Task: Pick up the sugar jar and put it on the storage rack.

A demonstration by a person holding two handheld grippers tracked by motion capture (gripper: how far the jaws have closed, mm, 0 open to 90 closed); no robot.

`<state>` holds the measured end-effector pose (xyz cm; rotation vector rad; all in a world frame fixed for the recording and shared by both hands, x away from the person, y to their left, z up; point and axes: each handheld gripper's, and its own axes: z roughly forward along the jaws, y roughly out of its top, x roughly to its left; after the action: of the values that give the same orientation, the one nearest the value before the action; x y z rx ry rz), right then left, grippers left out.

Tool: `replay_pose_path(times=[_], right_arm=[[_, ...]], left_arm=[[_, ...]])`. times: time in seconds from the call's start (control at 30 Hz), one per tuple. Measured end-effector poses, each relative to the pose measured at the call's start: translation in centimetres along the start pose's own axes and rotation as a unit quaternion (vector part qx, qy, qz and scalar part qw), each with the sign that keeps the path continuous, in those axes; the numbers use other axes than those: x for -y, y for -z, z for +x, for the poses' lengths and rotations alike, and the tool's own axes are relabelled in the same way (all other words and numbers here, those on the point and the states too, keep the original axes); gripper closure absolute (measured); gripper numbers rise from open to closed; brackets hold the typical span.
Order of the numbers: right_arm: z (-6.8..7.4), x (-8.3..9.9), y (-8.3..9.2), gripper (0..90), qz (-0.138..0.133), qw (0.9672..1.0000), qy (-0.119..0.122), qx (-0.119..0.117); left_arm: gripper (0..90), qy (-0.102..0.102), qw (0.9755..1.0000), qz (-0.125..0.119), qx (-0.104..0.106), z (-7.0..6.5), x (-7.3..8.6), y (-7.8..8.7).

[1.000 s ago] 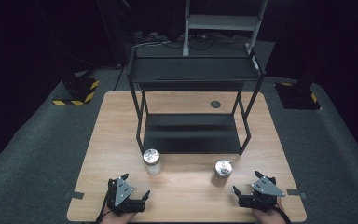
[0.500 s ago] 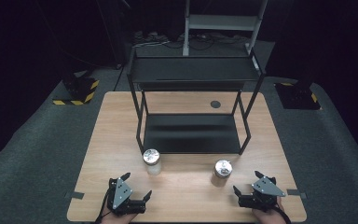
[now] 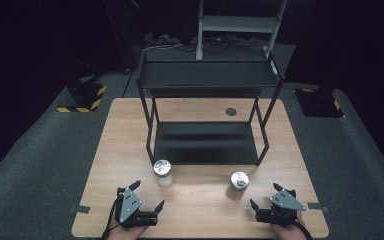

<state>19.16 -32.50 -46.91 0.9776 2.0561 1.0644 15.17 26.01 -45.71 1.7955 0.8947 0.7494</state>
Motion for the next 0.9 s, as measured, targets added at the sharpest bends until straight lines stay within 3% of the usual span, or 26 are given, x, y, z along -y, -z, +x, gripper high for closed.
replay_pose_path(times=[0.9], right_arm=[[0.0, 0.0, 0.0, 0.0, 0.000, 1.0000, 0.002, 0.000]], left_arm=[[0.3, 0.041, 0.9991, -0.010, 0.011, 1.1, -1.2, -3.2]])
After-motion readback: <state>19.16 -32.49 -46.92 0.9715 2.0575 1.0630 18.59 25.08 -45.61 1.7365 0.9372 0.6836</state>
